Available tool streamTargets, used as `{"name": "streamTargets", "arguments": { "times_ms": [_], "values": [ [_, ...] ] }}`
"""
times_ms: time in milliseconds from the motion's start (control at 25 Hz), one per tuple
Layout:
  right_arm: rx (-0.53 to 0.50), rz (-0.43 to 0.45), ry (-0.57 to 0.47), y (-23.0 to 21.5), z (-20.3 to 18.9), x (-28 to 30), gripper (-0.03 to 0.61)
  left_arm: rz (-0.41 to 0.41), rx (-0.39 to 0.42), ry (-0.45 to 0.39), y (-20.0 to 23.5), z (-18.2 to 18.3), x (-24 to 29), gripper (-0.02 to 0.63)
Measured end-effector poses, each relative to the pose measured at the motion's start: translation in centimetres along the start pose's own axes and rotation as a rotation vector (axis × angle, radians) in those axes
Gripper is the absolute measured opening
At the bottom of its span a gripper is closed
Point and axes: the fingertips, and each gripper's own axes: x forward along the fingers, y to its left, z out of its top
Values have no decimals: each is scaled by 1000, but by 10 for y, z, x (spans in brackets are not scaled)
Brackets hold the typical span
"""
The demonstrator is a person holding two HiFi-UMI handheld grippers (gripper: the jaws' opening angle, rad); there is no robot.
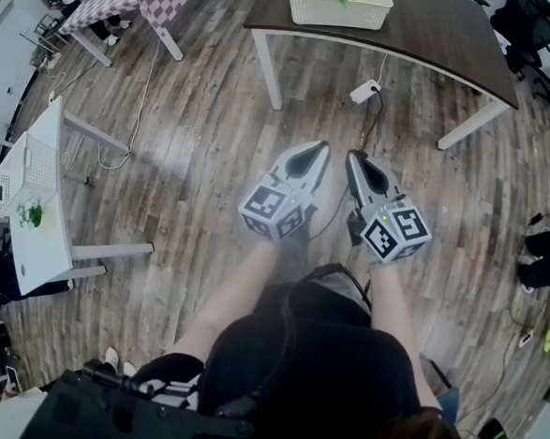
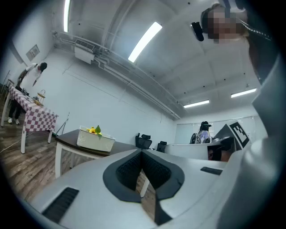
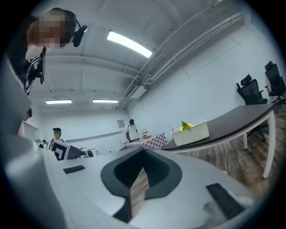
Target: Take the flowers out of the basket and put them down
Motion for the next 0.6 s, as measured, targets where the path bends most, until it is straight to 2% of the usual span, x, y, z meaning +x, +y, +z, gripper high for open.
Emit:
{"name": "streamTargets", "arguments": {
  "times_ms": [280, 600],
  "values": [
    [4, -40, 7, -41, 4, 30, 2, -26, -2, 20, 26, 1, 46, 2],
    [-6, -22, 16, -81, 19, 92, 2, -36, -3, 26, 72, 14, 103, 2]
  ]
}}
